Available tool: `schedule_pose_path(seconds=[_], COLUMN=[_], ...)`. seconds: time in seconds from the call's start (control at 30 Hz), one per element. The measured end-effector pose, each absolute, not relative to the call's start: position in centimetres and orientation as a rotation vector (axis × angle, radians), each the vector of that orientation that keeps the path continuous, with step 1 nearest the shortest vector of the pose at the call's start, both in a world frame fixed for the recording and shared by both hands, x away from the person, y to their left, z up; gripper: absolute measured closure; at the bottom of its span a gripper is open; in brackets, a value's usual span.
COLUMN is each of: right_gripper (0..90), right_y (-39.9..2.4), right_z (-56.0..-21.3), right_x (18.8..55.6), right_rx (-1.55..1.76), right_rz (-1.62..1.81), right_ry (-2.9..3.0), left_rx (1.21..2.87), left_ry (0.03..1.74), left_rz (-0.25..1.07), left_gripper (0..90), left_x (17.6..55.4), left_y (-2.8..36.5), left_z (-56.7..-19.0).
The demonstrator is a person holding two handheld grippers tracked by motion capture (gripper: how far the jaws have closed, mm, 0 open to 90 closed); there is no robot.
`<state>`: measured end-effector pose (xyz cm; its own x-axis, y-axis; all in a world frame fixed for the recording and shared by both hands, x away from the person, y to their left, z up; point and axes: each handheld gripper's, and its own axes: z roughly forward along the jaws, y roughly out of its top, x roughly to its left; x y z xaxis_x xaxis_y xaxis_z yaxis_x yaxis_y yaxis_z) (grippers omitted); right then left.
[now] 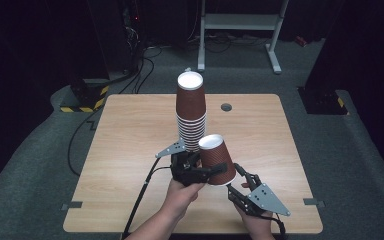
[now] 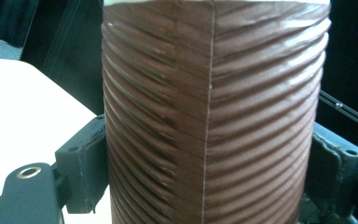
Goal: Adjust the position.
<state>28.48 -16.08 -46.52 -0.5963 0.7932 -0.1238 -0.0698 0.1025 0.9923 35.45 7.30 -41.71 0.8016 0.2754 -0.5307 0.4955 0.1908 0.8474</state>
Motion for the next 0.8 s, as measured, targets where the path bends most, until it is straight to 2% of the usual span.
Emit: schedule_pose_path(seconds=[0.8], right_gripper=[70.7], right_y=[-17.4], right_z=[-46.8], right_x=[27.5], right_rx=[0.648], right_rz=[1.619], right_ry=[1.552], left_rx=[1.402], left_ry=[0.674], left_rz=[-0.257], left_gripper=[15.8], left_x=[35.3], left_y=[6.6], left_z=[-42.2])
